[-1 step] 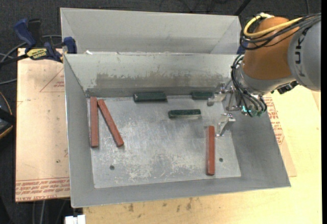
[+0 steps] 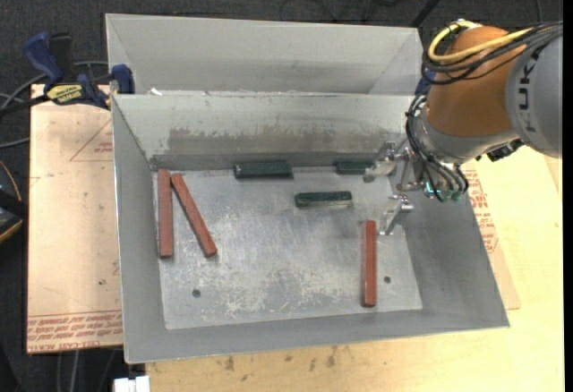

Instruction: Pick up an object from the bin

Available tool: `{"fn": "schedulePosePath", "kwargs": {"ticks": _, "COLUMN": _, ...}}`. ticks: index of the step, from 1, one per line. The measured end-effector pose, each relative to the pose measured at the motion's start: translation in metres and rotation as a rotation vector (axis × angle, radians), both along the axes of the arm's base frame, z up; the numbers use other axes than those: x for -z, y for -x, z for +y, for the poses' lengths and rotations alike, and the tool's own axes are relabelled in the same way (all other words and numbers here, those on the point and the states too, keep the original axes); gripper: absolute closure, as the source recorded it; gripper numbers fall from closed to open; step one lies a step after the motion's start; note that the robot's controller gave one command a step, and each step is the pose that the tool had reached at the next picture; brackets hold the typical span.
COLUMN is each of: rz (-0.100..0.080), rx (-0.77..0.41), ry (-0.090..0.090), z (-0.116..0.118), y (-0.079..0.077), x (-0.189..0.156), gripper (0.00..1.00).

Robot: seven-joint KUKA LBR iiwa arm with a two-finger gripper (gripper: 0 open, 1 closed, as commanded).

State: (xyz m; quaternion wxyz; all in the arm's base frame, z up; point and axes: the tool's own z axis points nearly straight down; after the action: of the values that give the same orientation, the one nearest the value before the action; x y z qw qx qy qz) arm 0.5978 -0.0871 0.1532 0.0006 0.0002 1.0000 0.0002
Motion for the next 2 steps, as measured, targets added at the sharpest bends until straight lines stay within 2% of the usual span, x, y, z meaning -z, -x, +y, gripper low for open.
{"fn": "schedulePosePath", "kwargs": {"ticks": 1, "rz": -0.013, "rx": 0.138, "ry": -0.004, "z": -0.0065, "y": -0.02, "x": 0.0704, "gripper": 1.0}}
{"fn": "schedulePosePath", "kwargs": {"ticks": 2, "rz": -0.013, "rx": 0.139, "ry": 0.0, "z": -0.0081, "y": -0.017, "x": 0.0773, "gripper": 0.0}}
